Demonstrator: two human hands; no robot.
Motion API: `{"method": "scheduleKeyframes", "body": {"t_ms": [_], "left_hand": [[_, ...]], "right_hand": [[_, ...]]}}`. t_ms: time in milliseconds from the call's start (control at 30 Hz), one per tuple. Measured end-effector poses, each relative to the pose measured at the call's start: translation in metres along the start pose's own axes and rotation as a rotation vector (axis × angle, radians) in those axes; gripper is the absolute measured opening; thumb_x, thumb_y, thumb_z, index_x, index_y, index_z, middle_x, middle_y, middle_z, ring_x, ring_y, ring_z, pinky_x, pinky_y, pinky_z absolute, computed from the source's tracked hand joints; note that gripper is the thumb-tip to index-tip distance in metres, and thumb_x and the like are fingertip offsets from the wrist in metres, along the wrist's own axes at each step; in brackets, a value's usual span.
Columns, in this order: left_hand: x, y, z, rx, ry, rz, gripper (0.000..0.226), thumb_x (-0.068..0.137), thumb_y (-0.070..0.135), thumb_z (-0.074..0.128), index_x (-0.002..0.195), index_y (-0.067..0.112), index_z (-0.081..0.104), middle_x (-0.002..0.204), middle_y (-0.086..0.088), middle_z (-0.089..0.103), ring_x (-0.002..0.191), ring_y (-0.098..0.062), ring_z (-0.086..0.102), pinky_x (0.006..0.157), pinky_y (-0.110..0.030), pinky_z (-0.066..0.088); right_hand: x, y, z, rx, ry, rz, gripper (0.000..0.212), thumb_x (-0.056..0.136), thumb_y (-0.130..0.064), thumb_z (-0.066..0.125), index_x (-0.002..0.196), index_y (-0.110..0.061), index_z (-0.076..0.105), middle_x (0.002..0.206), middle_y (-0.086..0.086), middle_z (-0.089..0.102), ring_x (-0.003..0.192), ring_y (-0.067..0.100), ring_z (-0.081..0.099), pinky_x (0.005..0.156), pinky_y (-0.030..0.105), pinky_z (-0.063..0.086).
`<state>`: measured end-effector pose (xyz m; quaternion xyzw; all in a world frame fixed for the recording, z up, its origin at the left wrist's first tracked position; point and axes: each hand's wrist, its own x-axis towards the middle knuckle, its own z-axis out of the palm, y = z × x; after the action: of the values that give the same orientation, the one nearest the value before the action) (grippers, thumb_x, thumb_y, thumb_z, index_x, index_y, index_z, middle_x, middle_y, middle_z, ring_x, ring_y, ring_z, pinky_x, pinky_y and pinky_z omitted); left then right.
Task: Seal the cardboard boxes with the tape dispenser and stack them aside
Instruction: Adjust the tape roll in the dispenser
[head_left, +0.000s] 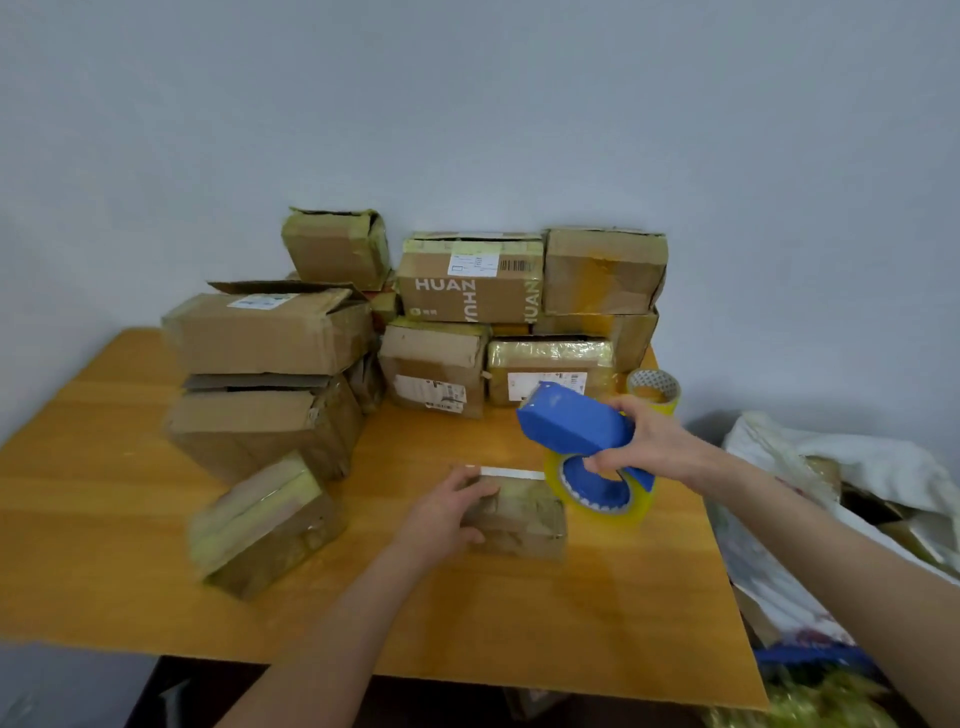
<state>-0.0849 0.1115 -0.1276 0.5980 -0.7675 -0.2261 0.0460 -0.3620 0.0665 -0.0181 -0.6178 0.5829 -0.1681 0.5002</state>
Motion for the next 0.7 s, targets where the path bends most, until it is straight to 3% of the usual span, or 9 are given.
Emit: {"method": "scheduleKeyframes", "body": {"t_ms": [133,233,300,367,400,533,700], "left_hand": [[-0.003,-0.005,-0.003,-0.149,-0.024,-0.013,0.065,0.083,0.019,0.07,0.141,0.032,0.044,0.155,0.009,0.027,0.145,-0.012,0.018,0.115,-0.036,0.03],[-0.005,-0.004,-0.013,-0.342,0.236,-0.122,0.038,0.09,0.014,0.06,0.128,0.018,0.059,0.134,0.001,0.055,0.124,-0.013,0.05,0.102,-0.028,0.043],[-0.005,0.002,-0.025,-0.705,0.356,-0.349,0.022,0.096,0.019,0.055,0.115,0.013,0.064,0.115,-0.006,0.066,0.099,-0.014,0.062,0.083,-0.028,0.054],[-0.003,0.012,-0.035,-1.166,0.211,-0.479,0.029,0.098,0.034,0.051,0.109,0.01,0.061,0.106,-0.011,0.068,0.092,-0.02,0.067,0.074,-0.029,0.057],[-0.002,0.018,-0.039,-1.284,0.133,-0.521,0.037,0.097,0.043,0.05,0.108,0.009,0.059,0.104,-0.011,0.069,0.092,-0.024,0.068,0.074,-0.032,0.058],[0.006,0.032,-0.041,-1.371,0.043,-0.643,0.039,0.093,0.05,0.052,0.099,0.012,0.06,0.095,-0.006,0.072,0.091,-0.022,0.068,0.073,-0.032,0.056],[0.011,0.027,-0.035,-1.37,0.16,-0.648,0.021,0.094,0.017,0.059,0.112,0.006,0.062,0.08,-0.002,0.066,0.069,-0.011,0.059,0.066,-0.024,0.049]], "right_hand": [[0.01,-0.025,0.034,-0.247,-0.129,-0.144,0.065,0.07,-0.013,0.082,0.118,-0.024,0.04,0.114,0.002,0.053,0.098,0.018,0.06,0.074,0.028,0.054],[0.015,-0.024,0.043,-0.329,-0.126,-0.14,0.068,0.072,-0.007,0.079,0.123,-0.022,0.037,0.116,0.005,0.051,0.1,0.022,0.058,0.079,0.035,0.055],[0.017,-0.023,0.043,-0.347,-0.134,-0.147,0.068,0.072,-0.007,0.079,0.124,-0.021,0.036,0.116,0.005,0.051,0.1,0.021,0.058,0.079,0.034,0.055],[0.019,-0.023,0.044,-0.35,-0.145,-0.151,0.068,0.073,-0.007,0.079,0.124,-0.022,0.036,0.115,0.003,0.05,0.1,0.02,0.058,0.077,0.031,0.054],[0.02,-0.023,0.045,-0.349,-0.146,-0.153,0.068,0.073,-0.007,0.079,0.124,-0.023,0.036,0.115,0.003,0.05,0.1,0.02,0.057,0.076,0.029,0.053],[0.02,-0.022,0.045,-0.35,-0.137,-0.164,0.067,0.072,-0.006,0.079,0.122,-0.022,0.037,0.117,0.006,0.05,0.102,0.023,0.057,0.08,0.034,0.055],[0.019,-0.021,0.044,-0.355,-0.141,-0.158,0.07,0.072,-0.007,0.079,0.124,-0.023,0.036,0.118,0.005,0.049,0.105,0.024,0.056,0.083,0.036,0.055]]}}
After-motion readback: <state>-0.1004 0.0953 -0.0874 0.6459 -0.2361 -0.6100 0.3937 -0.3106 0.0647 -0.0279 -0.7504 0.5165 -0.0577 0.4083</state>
